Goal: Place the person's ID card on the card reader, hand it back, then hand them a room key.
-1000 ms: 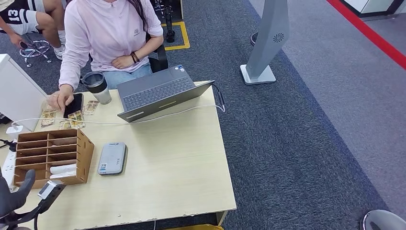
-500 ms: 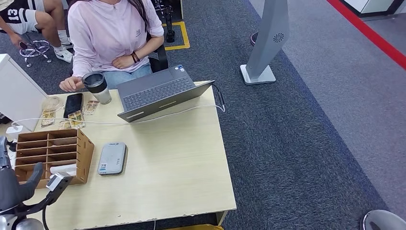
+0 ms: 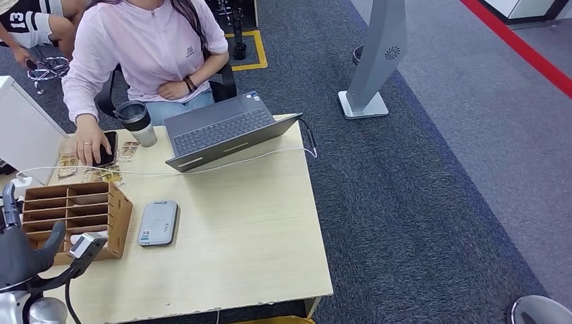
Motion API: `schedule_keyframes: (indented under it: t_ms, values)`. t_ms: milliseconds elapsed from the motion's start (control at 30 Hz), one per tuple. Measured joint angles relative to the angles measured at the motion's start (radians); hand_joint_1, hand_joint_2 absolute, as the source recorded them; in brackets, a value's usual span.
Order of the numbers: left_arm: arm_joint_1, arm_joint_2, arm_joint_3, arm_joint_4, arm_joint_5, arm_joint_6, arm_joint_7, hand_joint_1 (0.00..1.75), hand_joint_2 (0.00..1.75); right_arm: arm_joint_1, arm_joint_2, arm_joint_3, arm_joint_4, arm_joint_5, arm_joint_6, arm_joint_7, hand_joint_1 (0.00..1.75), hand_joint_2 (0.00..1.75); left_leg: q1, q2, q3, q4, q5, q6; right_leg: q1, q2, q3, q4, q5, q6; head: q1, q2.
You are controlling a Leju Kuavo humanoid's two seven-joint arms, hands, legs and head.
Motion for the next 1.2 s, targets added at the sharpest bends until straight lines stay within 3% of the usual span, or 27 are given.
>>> schedule_keyframes:
  t_ms: [767, 1200]
  values:
    - [-0.019, -0.004, -0.027, 0.023, -0.011, 0.0, 0.01, 0.0, 1.75, -0.009, -0.001, -0.002, 0.021, -0.005, 0.0, -0.003, 0.0, 1.75, 0.0, 0.0, 0.0, 0.0, 0.0, 0.0, 0.0, 0.0, 0.0, 0.0, 0.0, 0.0, 0.0, 0.0]
    - [-0.023, -0.008, -0.045, 0.035, -0.022, 0.0, 0.025, 0.0, 1.75, -0.036, -0.002, -0.024, 0.083, -0.013, -0.004, -0.053, 0.0, 1.75, 0.0, 0.0, 0.0, 0.0, 0.0, 0.0, 0.0, 0.0, 0.0, 0.0, 0.0, 0.0, 0.0, 0.0]
